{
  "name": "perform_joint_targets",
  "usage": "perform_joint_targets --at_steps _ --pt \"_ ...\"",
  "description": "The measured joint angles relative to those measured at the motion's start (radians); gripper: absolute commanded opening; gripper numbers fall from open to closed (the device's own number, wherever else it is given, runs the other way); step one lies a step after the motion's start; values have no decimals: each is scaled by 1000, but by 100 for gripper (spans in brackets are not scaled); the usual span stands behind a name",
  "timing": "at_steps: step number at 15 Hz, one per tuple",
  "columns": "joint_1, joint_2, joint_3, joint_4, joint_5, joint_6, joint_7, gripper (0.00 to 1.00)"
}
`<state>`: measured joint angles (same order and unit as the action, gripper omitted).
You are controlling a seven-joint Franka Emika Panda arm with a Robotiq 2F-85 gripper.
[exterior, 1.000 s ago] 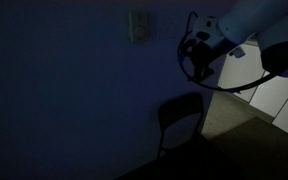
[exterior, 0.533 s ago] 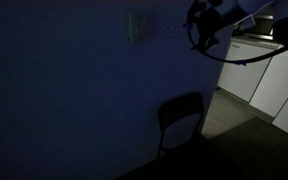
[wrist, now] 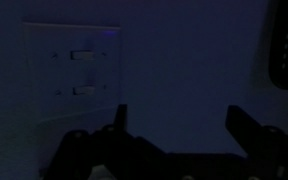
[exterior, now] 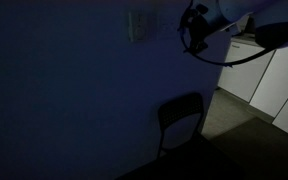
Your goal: Flip the switch on the left
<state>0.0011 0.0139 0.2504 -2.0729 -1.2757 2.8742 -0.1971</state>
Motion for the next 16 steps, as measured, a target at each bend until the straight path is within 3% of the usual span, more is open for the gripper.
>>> perform_joint_targets --at_steps 16 --pt "7 229 4 227 8 1 -17 100"
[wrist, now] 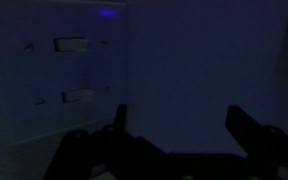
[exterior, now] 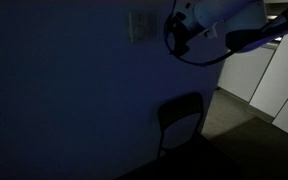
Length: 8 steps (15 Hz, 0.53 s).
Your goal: Flip the switch on the left
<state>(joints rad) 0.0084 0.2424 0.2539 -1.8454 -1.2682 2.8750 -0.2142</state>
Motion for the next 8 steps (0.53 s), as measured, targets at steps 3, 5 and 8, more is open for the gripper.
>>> perform_joint_targets --at_steps 3,5,8 --pt "0 10 -3 28 -3 -1 0 100" --pt "0 10 -8 46 -5 -2 0 100" --pt "0 11 -14 63 -5 -2 1 100"
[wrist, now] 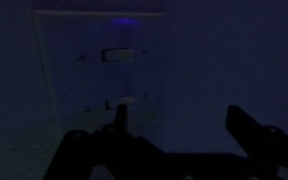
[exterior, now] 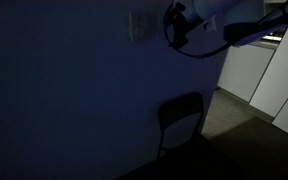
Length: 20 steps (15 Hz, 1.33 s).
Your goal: Flip the switch on the left
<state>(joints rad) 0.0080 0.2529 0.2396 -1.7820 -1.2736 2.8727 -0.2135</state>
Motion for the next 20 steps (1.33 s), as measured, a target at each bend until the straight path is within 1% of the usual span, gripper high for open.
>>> perform_joint_targets --at_steps 4,10,13,20 --pt "0 4 -6 6 -2 0 6 100" --pt "37 61 -37 2 173 6 -61 100" --pt "47 79 -44 3 223 7 -92 100" --pt "56 83 -57 40 219 9 -111 100"
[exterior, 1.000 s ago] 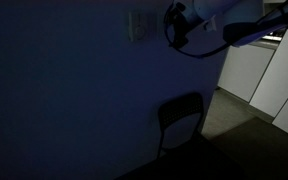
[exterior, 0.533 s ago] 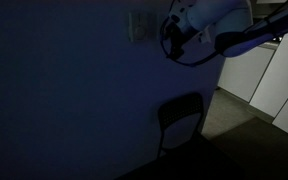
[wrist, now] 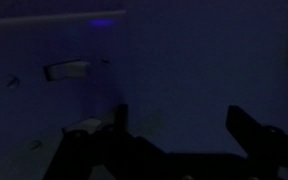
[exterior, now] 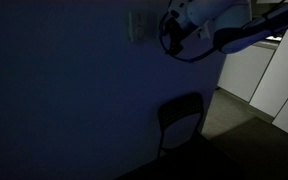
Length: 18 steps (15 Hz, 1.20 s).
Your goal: Flip the switch on the left
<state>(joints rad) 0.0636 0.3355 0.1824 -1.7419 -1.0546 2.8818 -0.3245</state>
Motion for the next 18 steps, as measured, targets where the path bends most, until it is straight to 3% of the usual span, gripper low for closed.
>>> perform_joint_targets --at_steps 18 --pt "15 -8 -17 0 5 -20 -132 100"
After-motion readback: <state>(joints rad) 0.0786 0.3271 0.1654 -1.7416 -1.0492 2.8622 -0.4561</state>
